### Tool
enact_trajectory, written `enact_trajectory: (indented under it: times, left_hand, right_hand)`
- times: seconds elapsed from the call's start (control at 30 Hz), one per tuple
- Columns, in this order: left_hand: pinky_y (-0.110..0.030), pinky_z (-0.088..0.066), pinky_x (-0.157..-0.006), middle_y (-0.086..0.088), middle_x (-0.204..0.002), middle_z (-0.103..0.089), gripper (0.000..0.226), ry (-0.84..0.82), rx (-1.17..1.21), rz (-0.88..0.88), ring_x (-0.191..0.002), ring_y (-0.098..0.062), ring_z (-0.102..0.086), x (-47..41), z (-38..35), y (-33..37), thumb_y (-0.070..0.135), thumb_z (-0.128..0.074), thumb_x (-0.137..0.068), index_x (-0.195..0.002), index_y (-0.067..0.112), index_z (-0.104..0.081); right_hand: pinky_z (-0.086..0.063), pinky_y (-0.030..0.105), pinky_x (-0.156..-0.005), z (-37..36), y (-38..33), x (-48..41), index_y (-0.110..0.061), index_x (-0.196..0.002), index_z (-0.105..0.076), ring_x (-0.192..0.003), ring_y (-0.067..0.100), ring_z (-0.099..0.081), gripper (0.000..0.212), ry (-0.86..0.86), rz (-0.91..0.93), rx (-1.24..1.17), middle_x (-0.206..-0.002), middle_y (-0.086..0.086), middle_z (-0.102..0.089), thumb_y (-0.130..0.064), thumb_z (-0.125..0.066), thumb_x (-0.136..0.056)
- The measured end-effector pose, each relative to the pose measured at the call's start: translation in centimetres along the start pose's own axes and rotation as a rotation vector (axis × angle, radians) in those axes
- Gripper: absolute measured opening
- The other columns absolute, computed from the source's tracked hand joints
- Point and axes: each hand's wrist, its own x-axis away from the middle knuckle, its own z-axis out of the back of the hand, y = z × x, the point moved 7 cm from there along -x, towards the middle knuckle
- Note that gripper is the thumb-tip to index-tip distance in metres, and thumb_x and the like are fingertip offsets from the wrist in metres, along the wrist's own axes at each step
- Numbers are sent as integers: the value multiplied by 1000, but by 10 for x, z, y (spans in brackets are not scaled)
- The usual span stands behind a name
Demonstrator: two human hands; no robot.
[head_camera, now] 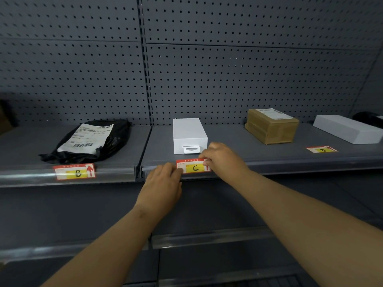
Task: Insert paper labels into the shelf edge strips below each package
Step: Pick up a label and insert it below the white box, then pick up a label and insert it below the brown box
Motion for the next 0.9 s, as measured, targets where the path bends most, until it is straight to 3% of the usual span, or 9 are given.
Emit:
enact_trajectory:
  times: [0.17,0.3,0.37,0.7,0.9]
  left_hand:
    - [-40,-40,-95,-8,-112,-56,33,-6,-63,6,-103,-26,-52,1,3,4,28,-53,-89,-118,13,-55]
    - [-42,-51,-73,-13,-87,-62,22,23,-91,-11,-77,-32,-61,-8,14,24,18,-72,-74,-91,7,-65]
    - [-42,-52,-69,-14,-84,-63,22,46,-91,-39,-74,-34,-61,-15,16,42,16,-74,-71,-87,5,-65]
    - [-44,-45,-77,-15,-95,-60,24,131,-57,-171,-84,-35,-57,-89,-4,185,23,-60,-84,-100,6,-62]
    - [-41,-44,-80,-11,-99,-60,27,114,-35,-141,-89,-30,-55,-125,-31,268,28,-53,-88,-108,10,-59]
  right_hand:
    - [-41,34,-91,13,7,5,-14,-122,-58,-111,24,-48,32,88,-46,-58,-113,10,-57,-18,-57,-89]
    - [-42,34,-90,33,24,13,-14,-121,-59,-108,25,-51,34,170,-77,-98,-110,11,-58,-18,-59,-88]
    - [-43,34,-90,44,39,19,-13,-120,-60,-106,25,-53,33,210,-96,-128,-109,11,-59,-17,-61,-87]
    - [-46,36,-90,109,183,74,-11,-117,-61,-105,27,-54,32,250,-210,-77,-109,12,-60,-19,-63,-86]
    - [-41,34,-97,141,302,107,-13,-122,-57,-112,25,-53,37,149,-330,-35,-120,12,-57,-23,-62,-87]
